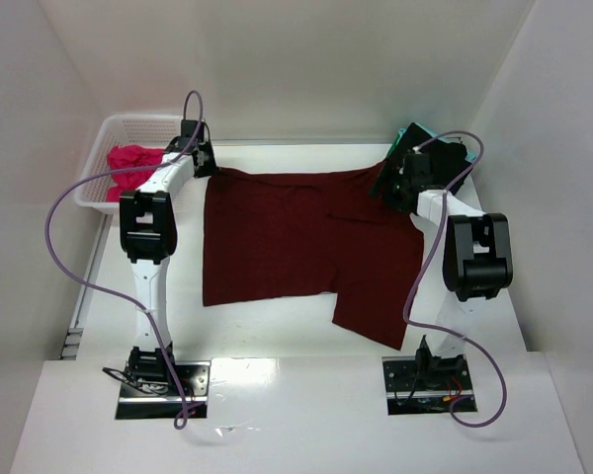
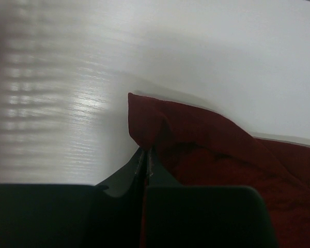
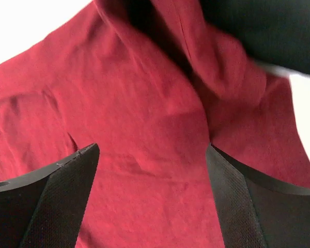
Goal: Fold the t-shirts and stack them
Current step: Grap the side of the flattened tshirt furthest away from the robot with both arms
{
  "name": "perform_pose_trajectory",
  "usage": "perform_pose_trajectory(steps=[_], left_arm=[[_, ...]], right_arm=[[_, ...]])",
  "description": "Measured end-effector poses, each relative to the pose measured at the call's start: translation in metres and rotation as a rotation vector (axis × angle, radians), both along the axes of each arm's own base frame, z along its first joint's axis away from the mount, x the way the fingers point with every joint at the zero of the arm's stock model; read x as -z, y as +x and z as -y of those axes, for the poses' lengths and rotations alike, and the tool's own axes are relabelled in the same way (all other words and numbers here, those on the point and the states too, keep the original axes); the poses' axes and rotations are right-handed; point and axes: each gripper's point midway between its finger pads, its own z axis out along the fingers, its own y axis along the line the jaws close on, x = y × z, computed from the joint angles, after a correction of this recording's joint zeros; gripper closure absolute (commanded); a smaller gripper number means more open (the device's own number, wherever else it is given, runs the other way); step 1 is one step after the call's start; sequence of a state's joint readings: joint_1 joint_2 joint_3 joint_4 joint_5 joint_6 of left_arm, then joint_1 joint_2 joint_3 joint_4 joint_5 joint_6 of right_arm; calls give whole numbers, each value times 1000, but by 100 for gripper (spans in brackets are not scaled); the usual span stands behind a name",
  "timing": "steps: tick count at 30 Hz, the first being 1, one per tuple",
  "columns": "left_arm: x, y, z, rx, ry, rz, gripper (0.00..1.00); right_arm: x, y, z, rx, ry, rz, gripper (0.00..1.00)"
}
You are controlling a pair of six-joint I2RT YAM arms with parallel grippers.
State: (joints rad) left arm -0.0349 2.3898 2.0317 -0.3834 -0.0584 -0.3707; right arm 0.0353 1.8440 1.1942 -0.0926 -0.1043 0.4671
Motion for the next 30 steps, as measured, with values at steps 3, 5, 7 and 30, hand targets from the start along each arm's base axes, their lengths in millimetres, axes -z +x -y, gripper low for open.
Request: perform_pose_trajectory(steps=[3,5,7,30], left_arm=[[0,0,1,5,-2,-2,100],[0,-1,1,5,-2,-3,100],[1,-1,1,6,-2,-6,100],[12,-8,-5,1,-7,-35,100]], right_arm=[[9,-13,-2,-7,9,-31,15],[10,-18,-2,-9,11,-36,15],[11,-21,-2,-8,14,-38,17],[37,-32,-3,-8,18,-105,20]])
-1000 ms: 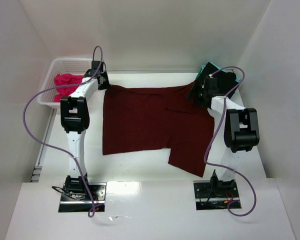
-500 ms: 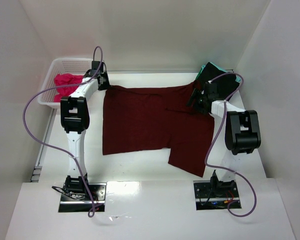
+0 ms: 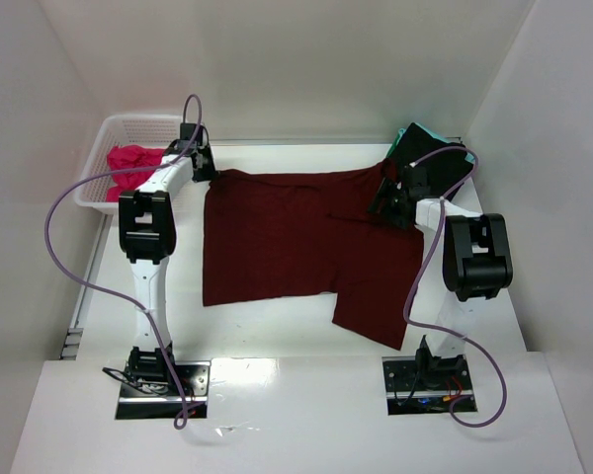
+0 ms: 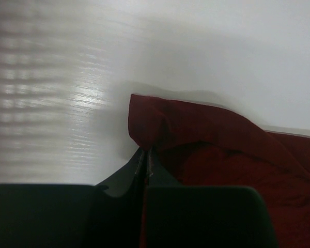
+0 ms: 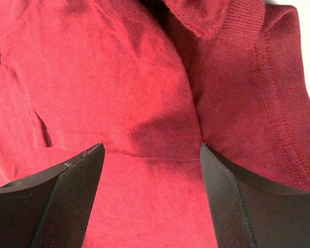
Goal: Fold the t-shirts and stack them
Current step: Grap the side of the flattened tshirt furthest away from the robot with both arms
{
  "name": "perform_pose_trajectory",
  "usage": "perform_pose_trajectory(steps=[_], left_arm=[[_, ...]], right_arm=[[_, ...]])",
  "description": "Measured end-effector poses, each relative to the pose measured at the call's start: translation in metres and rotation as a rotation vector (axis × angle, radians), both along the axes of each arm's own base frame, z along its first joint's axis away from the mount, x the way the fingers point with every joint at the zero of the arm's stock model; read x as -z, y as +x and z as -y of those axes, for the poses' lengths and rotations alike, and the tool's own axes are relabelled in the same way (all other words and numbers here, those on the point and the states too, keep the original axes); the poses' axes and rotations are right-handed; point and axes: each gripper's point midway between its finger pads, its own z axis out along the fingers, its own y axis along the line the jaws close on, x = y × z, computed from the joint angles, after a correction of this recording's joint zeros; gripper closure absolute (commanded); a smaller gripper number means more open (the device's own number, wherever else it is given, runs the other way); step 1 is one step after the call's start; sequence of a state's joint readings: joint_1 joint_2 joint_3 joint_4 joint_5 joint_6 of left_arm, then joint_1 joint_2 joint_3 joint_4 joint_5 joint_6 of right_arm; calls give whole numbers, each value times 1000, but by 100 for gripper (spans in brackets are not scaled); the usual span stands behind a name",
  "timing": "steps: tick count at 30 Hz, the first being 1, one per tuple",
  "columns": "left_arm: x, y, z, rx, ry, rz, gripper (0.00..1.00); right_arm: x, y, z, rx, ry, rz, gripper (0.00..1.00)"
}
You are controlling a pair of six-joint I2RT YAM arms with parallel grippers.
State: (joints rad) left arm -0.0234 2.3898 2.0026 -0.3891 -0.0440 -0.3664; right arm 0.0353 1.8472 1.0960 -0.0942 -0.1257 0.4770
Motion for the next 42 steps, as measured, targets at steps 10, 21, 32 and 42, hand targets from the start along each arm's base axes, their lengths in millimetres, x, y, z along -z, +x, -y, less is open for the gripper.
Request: perform_pose_trajectory(steps=[10,21,32,42], left_arm=[[0,0,-3,-3,-1,0,100],[0,0,-2,-2,-2,-1,100],[0,-1,-2,-1,-3,-3,100],[1,-2,-2,-1,-3,-9,100]], right_arm=[[3,1,5,17,-25,-4,20],[3,3,7,22,-35,-4,41],[7,8,10,31,-51,-26,45],[11,9,12,25,-67,-40,100]])
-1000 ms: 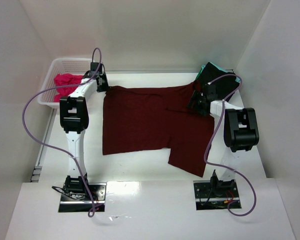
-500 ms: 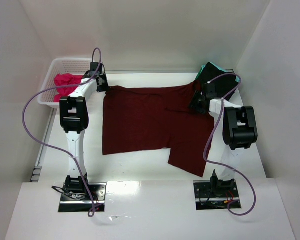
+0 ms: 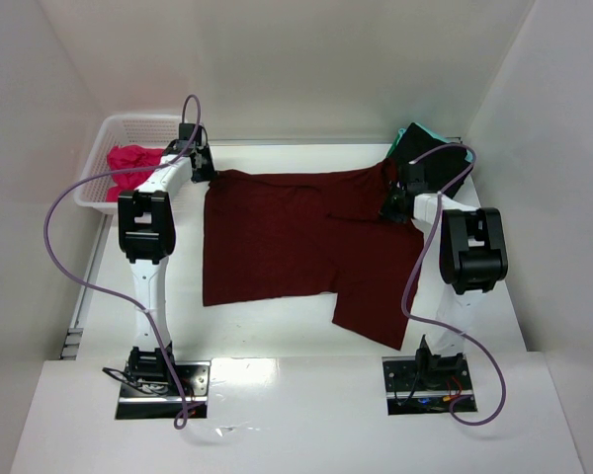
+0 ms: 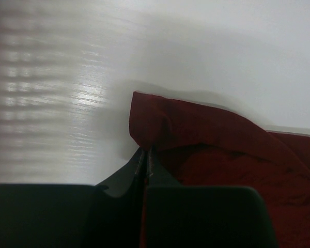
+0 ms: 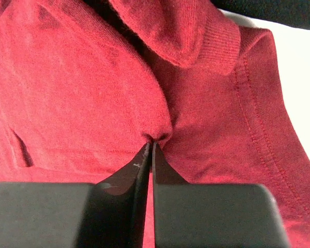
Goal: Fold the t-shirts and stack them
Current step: Grap the side of the flattened tshirt furthest away from the robot with both arms
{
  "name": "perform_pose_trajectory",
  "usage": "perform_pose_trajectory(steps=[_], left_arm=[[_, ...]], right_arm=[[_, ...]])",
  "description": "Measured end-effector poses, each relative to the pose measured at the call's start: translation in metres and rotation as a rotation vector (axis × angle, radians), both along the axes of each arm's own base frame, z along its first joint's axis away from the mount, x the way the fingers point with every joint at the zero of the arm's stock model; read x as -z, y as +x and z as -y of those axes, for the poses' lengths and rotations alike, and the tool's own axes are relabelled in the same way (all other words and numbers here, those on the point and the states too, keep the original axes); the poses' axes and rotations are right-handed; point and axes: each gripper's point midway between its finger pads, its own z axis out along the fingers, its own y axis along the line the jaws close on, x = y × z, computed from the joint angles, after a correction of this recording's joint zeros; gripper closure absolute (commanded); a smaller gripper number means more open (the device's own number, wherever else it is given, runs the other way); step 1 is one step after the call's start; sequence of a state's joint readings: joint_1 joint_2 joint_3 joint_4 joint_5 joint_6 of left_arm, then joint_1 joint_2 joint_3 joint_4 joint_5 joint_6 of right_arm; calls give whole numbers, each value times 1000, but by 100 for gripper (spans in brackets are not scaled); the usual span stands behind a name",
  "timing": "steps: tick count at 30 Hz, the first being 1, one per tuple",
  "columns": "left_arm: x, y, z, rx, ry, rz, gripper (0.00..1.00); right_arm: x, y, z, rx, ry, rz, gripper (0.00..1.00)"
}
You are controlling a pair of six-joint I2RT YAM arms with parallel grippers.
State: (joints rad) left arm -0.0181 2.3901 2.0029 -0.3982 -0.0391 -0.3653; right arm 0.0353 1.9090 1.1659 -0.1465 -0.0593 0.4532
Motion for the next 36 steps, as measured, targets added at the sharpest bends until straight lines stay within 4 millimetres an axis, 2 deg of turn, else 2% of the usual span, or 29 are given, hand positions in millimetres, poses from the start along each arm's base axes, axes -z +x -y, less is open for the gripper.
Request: perform_pose_trajectory(steps=[6,9,12,15,17,21,22,27,31,36], left_arm=[[0,0,0,0,0,-2,100],[0,0,-1,-2,1,-2,100],[0,0,-4,-8,3,-2,100],[-3,1,-9,-16,4,2,100],[-8,3,-12,-23,4,10,100],[-19,9,-18,-32,5,31,100],[-23,11,-19,-34,5,39,100],[-43,20,-21,-34,7,80,100],[-59,26,-24,-25,20,112,100],[-68,28,-26,-25,23,125,100]], right_arm=[[-1,2,0,8,2,-4,100],[-12,10,1,15,-1,12,100],[-33,26,3,24,-11,60,100],[-71,50,6,37,-21,135,100],[-110,73,6,44,-22,226,100],[-172,101,6,49,-16,366,100],[-182,104,6,50,-15,389,100],[-215,118,4,47,-7,459,100],[-229,127,-1,32,16,491,100],[-239,145,-6,11,37,524,100]])
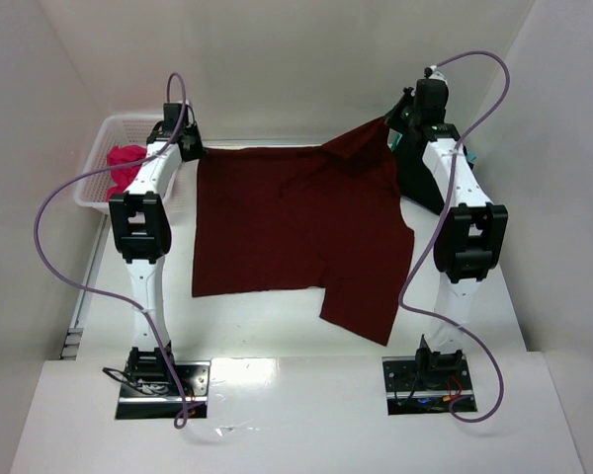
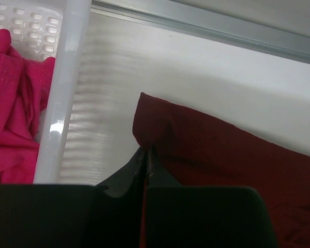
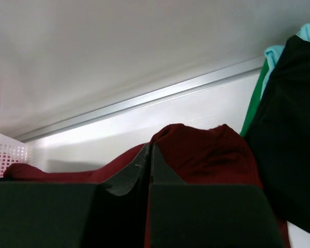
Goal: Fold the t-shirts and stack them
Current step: Grap the side of the flattened tshirt furthest away from the robot with both arms, then fold the flattened tshirt in 1/3 of the way
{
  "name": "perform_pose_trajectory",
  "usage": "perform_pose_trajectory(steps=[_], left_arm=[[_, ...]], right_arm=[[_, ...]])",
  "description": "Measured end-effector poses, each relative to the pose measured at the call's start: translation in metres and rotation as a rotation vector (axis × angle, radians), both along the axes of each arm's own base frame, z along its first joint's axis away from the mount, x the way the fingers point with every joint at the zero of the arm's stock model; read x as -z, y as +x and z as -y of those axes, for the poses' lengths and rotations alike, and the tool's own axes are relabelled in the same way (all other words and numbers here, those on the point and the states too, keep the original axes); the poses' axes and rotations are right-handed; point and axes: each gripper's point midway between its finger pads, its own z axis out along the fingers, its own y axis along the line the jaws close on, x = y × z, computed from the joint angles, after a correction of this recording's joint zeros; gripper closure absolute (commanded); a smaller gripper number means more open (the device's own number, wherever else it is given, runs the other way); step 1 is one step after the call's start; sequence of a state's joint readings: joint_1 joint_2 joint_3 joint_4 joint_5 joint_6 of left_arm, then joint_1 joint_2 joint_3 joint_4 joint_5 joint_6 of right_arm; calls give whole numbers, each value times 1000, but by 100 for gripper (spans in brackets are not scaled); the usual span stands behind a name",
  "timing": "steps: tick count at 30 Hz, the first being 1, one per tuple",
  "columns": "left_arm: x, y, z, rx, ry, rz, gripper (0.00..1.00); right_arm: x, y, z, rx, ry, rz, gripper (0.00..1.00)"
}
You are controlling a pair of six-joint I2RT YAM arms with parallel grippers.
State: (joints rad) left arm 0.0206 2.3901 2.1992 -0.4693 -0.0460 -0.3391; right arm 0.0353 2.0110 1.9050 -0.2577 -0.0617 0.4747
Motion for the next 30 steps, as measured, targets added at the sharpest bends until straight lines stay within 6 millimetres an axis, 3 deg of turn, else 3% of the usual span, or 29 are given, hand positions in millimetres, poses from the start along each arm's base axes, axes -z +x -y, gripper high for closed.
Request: perform_pose_trajectory(steps=[5,12,18,22,25,27,30], left_arm=[[-9,2,-1,0,2,8,100],[-37,22,-5,-9,10,83,100],[-36,19,-13,-27,22,65,100],[-26,14,-16,-28,42,39,100],[-6,-1,-17,-31,48,-25,100],[15,-16,-18,-35,52,-88,100],[32,-36,-18,-35,53,-152,100]], right_arm=[[3,10,-3,-11,5,-2,100],[3,19,-5,-20,9,0,100],[13,12,-5,-21,15,-25,100],[37,-17,-5,-13,31,-98,100],[51,-47,-6,-9,54,-148,100],[56,-70,-7,-9,72,-175,100],[52,-86,-9,-12,88,-166,100]])
